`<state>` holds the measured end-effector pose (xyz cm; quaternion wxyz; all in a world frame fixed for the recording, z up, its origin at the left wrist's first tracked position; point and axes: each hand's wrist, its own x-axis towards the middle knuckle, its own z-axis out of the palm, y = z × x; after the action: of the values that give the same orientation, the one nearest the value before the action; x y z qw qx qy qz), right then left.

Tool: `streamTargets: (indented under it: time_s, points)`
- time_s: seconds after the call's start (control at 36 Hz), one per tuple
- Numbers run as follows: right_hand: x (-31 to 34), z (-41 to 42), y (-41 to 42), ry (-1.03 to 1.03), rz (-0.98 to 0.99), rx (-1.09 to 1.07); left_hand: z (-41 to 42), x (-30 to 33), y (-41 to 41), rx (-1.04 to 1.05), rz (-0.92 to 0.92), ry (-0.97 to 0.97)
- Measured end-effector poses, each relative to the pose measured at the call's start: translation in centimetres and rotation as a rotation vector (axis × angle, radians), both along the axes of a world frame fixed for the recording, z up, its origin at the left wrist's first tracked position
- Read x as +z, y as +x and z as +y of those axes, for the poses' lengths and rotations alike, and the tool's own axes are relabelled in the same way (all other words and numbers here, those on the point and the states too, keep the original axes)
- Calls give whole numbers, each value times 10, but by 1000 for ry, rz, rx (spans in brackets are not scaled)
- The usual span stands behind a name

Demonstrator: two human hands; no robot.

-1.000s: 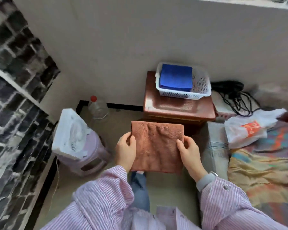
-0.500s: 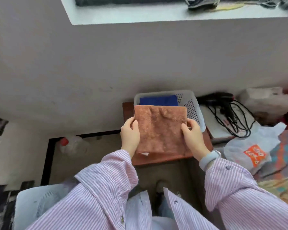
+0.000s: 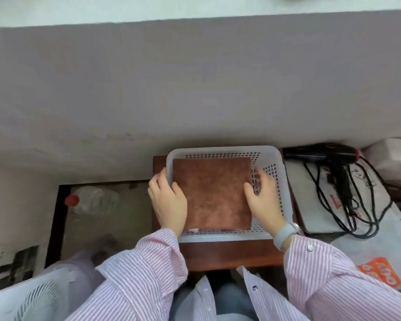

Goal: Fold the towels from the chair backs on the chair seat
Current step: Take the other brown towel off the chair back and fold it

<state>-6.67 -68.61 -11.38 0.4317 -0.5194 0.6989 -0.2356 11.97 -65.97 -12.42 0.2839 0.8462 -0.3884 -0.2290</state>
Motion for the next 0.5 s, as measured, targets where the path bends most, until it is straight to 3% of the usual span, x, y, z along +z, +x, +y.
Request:
streamTargets:
  time_s: [0.06,0.14,0.19,0.31,0.5]
  points:
    - [2,3,-1,-219,184,86,0,4,-5,-121,-218,-69]
    - [-4,2,10,-481,444,362,-4,-4,-11,-467,-445,-67]
    - [-15,-2,21,-468,548,501,-7,-16,-12,-611,-520,21]
    - [-42,-14,31,-336,667,623,-17,-39,-6,-663,-561,147]
    - [-73,-26,30,-300,657,677,-25,-62,-4,-672,-504,163]
